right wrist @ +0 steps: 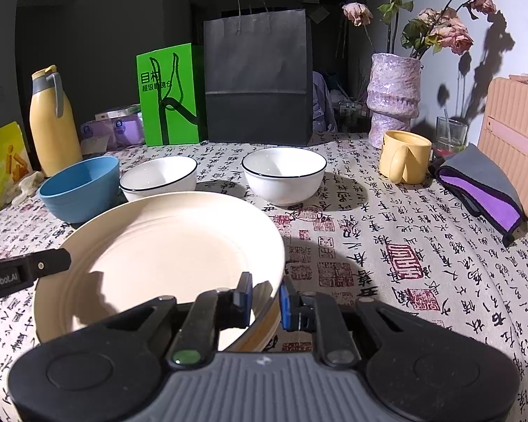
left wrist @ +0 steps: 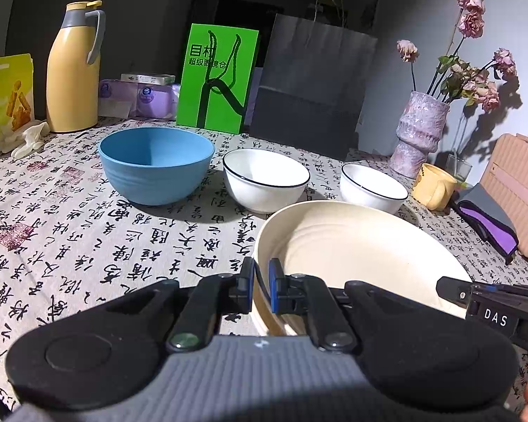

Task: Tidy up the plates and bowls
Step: 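Lower the held cream plate onto the two stacked cream plates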

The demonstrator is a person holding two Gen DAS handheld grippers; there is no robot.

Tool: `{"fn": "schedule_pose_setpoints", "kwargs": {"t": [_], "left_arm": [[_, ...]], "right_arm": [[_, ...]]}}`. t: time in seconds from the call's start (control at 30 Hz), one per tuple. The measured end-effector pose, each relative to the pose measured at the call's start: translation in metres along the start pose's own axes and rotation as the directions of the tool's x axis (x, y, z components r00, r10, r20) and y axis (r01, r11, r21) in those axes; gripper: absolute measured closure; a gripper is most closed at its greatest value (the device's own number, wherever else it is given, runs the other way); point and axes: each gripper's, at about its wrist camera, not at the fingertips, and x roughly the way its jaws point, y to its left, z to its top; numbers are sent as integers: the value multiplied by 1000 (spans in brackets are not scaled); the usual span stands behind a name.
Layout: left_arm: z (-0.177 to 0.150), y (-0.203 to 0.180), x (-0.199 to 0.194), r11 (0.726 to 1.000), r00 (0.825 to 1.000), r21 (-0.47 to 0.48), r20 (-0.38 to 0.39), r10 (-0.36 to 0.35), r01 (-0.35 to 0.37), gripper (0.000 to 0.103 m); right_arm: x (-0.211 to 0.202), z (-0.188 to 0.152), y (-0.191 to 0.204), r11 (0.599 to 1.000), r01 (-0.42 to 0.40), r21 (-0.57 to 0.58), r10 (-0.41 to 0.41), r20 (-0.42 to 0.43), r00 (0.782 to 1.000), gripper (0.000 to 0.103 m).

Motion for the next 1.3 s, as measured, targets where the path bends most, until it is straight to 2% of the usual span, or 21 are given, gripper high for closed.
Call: {"fn": "schedule_pose_setpoints", "kwargs": {"t": [0.7, 1.3], "left_arm": [[-8, -3, 13, 999, 1000, 34, -15, 27, -26, 94], [-13, -9, 14, 994, 999, 98, 17, 51, -52, 94]], "right_arm": [[14, -11, 19, 988, 83, -129, -79, 35, 996, 85], [19, -20, 31, 962, 140, -235, -130, 60, 990, 81]]}}
